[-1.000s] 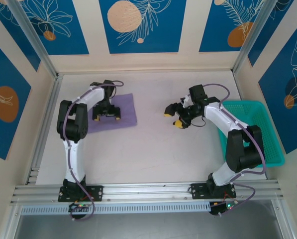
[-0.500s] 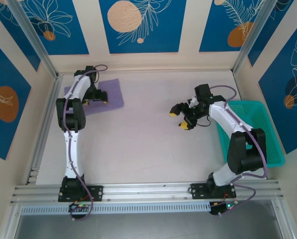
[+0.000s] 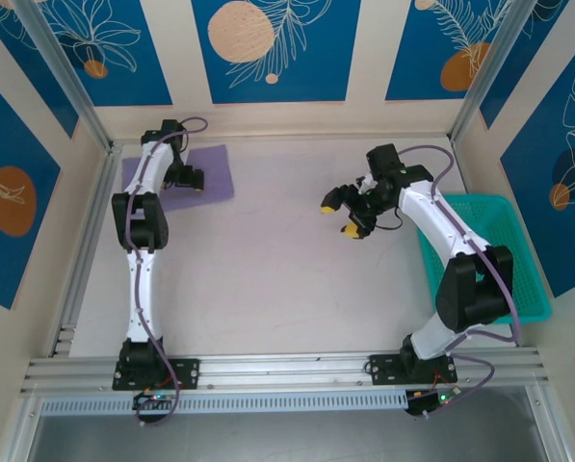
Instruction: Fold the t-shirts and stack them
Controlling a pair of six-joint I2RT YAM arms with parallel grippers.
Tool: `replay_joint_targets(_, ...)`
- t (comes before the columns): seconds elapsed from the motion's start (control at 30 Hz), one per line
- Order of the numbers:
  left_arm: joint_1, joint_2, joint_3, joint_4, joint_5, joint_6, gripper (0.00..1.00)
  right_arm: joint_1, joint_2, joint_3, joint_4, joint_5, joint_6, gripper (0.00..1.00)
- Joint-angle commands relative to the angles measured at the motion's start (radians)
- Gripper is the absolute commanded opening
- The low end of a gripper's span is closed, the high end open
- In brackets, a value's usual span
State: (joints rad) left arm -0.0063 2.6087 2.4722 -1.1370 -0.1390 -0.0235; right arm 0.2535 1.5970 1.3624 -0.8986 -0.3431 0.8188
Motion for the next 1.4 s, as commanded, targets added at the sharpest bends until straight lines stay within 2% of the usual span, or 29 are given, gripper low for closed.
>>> replay_joint_targets(0.0, 0.043, -0.085, -0.048, -0.013, -0.070, -0.012, 1.00, 0.016, 0.027, 0.038, -0.038, -0.001, 0.001, 0.77)
replay_joint_targets(0.27, 0.104, -0.396, -0.369, 0.115, 0.098, -0.199, 1.00, 0.026, 0.040, 0.003, 0.045, -0.025, 0.000, 0.77)
replay_joint_targets(0.37, 0.136, -0.532, -0.567, 0.225, 0.155, -0.284, 1.00, 0.026, 0.033, 0.014, 0.046, 0.037, -0.025, 0.76)
replay_joint_targets(0.53, 0.132, -0.801, -0.903, 0.401, 0.152, -0.443, 1.00, 0.046, -0.078, 0.032, 0.079, 0.375, -0.054, 0.80)
replay_joint_targets(0.6, 0.110, -0.917, -1.058, 0.467, 0.097, -0.507, 1.00, 0.058, -0.139, 0.017, 0.109, 0.504, -0.058, 0.82)
replay_joint_targets(0.7, 0.056, -1.087, -1.277, 0.615, -0.010, -0.549, 1.00, 0.090, -0.258, -0.052, 0.177, 0.758, -0.086, 0.99)
replay_joint_targets(0.77, 0.031, -1.176, -1.367, 0.674, -0.062, -0.556, 1.00, 0.097, -0.342, -0.133, 0.231, 0.919, -0.101, 0.99)
replay_joint_targets(0.83, 0.023, -1.261, -1.434, 0.698, -0.103, -0.559, 1.00, 0.055, -0.422, -0.210, 0.253, 1.008, -0.089, 0.99)
replay_joint_targets(0.9, 0.018, -1.357, -1.497, 0.709, -0.163, -0.548, 1.00, -0.031, -0.485, -0.262, 0.237, 1.007, -0.081, 0.99)
replay_joint_targets(0.97, 0.016, -1.473, -1.592, 0.795, -0.190, -0.506, 1.00, -0.118, -0.539, -0.319, 0.223, 1.010, -0.086, 0.99)
replay_joint_targets(1.03, 0.015, -1.576, -1.696, 0.897, -0.224, -0.470, 1.00, -0.175, -0.600, -0.416, 0.295, 1.026, -0.201, 0.99)
replay_joint_targets(1.13, 0.016, -1.663, -1.817, 0.998, -0.312, -0.450, 1.00, -0.232, -0.707, -0.604, 0.528, 1.046, -0.425, 0.99)
replay_joint_targets(1.2, 0.016, -1.664, -1.855, 1.031, -0.329, -0.382, 1.00, -0.307, -0.776, -0.746, 0.725, 0.875, -0.581, 0.99)
replay_joint_targets(1.23, 0.017, -1.652, -1.863, 1.033, -0.350, -0.371, 1.00, -0.336, -0.802, -0.793, 0.789, 0.817, -0.610, 0.99)
replay_joint_targets(1.3, 0.019, -1.615, -1.876, 1.066, -0.358, -0.318, 1.00, -0.362, -0.819, -0.872, 0.898, 0.800, -0.642, 0.99)
replay_joint_targets(1.37, 0.019, -1.572, -1.895, 1.120, -0.368, -0.271, 1.00, -0.374, -0.787, -0.903, 0.971, 0.733, -0.704, 0.99)
